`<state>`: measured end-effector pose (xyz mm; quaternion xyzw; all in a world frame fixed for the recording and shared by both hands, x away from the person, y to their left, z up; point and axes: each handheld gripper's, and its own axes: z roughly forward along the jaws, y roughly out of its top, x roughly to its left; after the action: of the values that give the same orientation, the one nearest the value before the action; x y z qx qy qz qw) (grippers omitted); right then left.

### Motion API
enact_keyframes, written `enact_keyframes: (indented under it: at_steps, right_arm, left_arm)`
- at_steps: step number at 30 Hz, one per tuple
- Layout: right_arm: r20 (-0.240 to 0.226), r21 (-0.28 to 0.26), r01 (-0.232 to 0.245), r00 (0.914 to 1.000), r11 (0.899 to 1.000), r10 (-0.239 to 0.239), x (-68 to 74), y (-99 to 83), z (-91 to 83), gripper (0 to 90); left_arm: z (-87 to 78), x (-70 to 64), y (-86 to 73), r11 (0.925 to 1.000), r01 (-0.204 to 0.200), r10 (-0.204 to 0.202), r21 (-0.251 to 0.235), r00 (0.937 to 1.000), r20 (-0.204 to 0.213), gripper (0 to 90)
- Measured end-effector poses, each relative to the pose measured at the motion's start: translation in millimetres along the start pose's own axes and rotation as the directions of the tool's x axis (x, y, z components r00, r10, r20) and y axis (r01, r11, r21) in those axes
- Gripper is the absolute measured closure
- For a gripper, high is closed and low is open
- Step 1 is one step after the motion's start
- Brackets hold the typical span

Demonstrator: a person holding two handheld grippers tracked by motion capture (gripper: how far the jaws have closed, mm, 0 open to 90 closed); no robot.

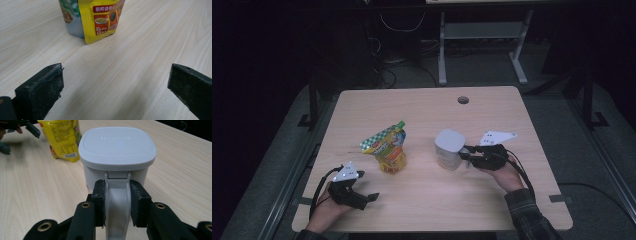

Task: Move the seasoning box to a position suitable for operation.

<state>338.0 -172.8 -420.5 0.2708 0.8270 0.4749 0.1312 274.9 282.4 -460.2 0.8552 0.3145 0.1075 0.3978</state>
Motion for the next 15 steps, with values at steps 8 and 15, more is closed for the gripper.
enact_keyframes:
  at_steps: [8,15]
  right_arm:
    - [-0.043,-0.014,0.013,0.999,1.0,-0.014,12.7,-3.8,-5.8,68.6]
    - [-0.064,-0.014,0.033,0.9974,0.999,-0.033,22.8,-5.8,-12.1,68.5]
  left_arm:
    - [0.7,-0.9,-0.1,1.0,0.001,-0.001,0.003,1.0,0.004,0.0]
    - [0.7,-2.3,0.2,1.0,0.001,-0.001,0.001,1.0,0.004,0.0]
